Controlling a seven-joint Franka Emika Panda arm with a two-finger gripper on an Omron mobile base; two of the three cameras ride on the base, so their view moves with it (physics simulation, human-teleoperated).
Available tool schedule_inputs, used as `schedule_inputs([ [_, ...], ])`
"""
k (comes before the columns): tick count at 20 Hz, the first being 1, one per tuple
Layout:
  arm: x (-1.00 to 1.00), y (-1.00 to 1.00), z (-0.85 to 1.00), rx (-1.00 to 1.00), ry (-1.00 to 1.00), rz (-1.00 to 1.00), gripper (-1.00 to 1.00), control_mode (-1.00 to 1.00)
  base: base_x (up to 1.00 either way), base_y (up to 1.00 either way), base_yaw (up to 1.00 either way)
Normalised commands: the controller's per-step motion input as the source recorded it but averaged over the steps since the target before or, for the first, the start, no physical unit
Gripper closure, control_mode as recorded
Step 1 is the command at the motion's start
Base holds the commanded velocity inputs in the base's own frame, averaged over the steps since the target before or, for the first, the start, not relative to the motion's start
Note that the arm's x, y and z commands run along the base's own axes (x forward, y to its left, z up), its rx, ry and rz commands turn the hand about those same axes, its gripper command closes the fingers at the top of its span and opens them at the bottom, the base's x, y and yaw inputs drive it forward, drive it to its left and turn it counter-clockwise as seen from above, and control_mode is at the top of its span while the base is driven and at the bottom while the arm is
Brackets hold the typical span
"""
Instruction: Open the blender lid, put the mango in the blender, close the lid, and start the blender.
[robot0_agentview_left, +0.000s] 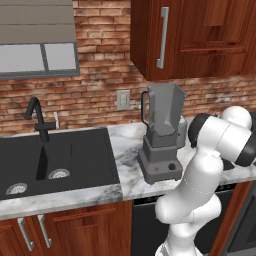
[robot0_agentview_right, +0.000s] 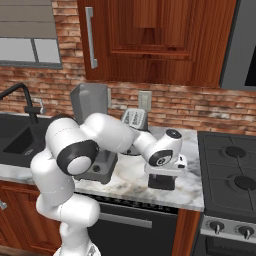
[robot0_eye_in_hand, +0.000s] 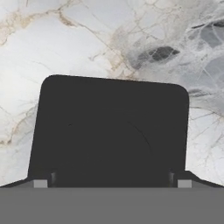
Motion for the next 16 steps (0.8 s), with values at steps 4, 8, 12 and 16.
schedule_inputs([
  [4,-0.01,0.26,-0.03,0.00,0.00,0.05,-1.00,-1.00,0.00,0.00,0.00],
  [8,-0.05,0.21,-0.01,0.00,0.00,0.05,-1.00,-1.00,0.00,0.00,0.00],
  [12,-0.08,0.16,-0.15,0.00,0.00,0.02,-1.00,-1.00,0.00,0.00,0.00],
  [16,0.00,0.10,-0.33,0.00,0.00,0.00,-1.00,-1.00,0.00,0.00,0.00],
])
